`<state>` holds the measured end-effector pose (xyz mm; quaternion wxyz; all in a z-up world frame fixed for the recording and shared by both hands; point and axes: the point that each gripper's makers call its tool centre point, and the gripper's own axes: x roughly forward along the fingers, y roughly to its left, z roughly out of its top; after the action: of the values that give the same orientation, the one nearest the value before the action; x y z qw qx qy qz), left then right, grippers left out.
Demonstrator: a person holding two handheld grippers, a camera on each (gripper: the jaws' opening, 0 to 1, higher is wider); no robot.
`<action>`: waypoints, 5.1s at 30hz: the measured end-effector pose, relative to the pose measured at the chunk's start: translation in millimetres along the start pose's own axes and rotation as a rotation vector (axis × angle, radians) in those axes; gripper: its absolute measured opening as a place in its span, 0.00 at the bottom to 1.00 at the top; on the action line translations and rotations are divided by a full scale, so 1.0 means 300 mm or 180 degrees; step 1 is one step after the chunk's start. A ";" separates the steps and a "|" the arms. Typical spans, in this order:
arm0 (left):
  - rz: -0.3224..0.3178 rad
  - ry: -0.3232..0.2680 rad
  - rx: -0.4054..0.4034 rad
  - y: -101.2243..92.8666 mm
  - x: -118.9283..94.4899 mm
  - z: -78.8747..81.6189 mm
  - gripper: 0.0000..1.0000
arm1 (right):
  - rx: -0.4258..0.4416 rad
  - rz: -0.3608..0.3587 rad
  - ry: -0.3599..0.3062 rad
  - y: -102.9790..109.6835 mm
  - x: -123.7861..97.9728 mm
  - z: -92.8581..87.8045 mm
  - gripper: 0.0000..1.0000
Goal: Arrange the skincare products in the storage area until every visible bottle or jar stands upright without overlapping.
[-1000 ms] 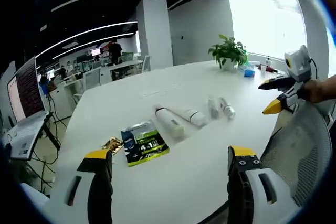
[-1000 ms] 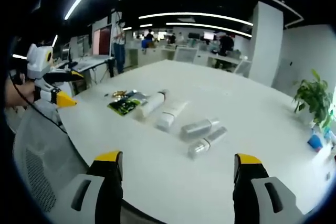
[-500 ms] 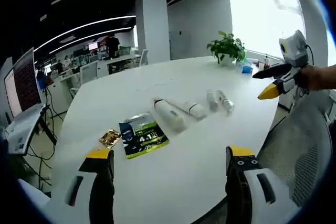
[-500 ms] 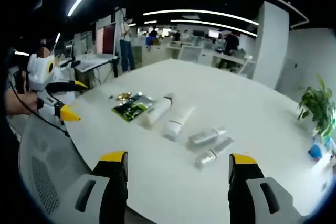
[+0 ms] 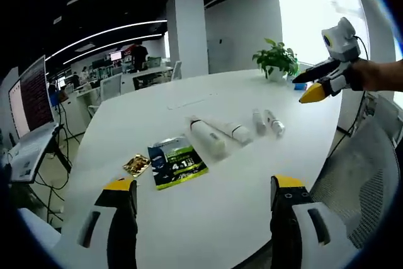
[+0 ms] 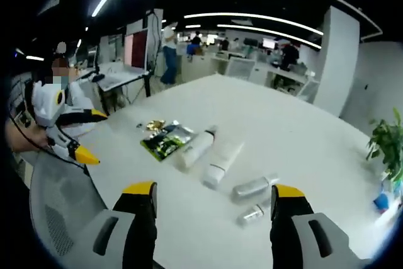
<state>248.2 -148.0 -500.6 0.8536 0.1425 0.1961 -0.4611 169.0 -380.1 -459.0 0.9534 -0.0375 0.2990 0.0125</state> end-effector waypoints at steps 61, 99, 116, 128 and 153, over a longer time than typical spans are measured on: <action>0.0011 0.0084 -0.0183 0.029 0.001 -0.028 0.76 | 0.0399 0.0194 0.1036 -0.102 0.472 0.065 0.61; 0.0006 0.0171 -0.0329 0.037 0.007 -0.047 0.74 | 0.0350 0.0137 0.1620 -0.145 0.698 -0.039 0.54; -0.0017 0.0244 -0.0349 0.030 0.011 -0.062 0.73 | 0.0458 0.0084 0.1659 -0.147 0.791 -0.052 0.53; 0.0003 0.0250 -0.0390 0.035 0.009 -0.069 0.72 | 0.0373 0.0057 0.1729 -0.137 0.836 -0.069 0.50; 0.0030 0.0328 -0.0391 0.038 0.012 -0.081 0.71 | 0.0288 -0.0060 0.1606 -0.195 0.884 -0.082 0.32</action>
<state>254.7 -134.3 -523.1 0.8517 0.1143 0.2670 -0.4362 375.4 -439.9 -627.0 0.8495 0.0004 0.5273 -0.0195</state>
